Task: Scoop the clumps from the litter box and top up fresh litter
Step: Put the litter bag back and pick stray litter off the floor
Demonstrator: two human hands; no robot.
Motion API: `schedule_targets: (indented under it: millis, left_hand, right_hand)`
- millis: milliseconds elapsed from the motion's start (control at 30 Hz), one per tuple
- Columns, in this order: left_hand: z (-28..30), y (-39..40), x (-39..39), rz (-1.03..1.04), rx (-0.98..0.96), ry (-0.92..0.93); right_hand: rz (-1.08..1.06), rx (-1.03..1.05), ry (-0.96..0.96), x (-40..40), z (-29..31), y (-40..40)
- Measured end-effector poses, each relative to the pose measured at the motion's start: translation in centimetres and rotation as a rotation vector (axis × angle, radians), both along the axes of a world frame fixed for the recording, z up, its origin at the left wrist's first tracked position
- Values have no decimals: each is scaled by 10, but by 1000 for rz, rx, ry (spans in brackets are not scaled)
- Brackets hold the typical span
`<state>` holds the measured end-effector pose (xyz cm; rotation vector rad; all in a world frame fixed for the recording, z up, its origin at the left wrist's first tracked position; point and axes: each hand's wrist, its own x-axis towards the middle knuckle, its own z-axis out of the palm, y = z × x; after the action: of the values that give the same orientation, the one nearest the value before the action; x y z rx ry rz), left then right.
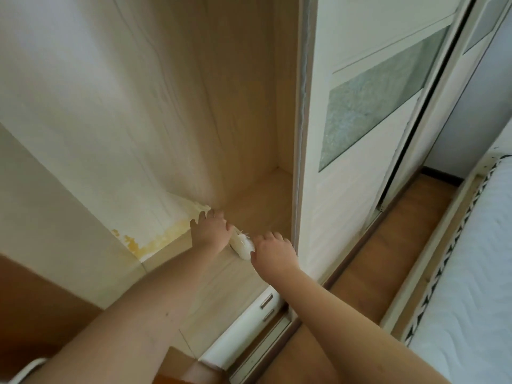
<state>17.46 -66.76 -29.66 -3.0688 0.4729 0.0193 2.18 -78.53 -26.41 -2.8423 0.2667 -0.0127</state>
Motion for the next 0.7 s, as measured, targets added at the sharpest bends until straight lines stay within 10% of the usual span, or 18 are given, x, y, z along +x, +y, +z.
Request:
schedule_targets:
  millis: [700]
  left_hand:
    - [101, 52, -292, -436, -13, -114]
  right_hand:
    - [-87, -210, -13, -262, 58, 2]
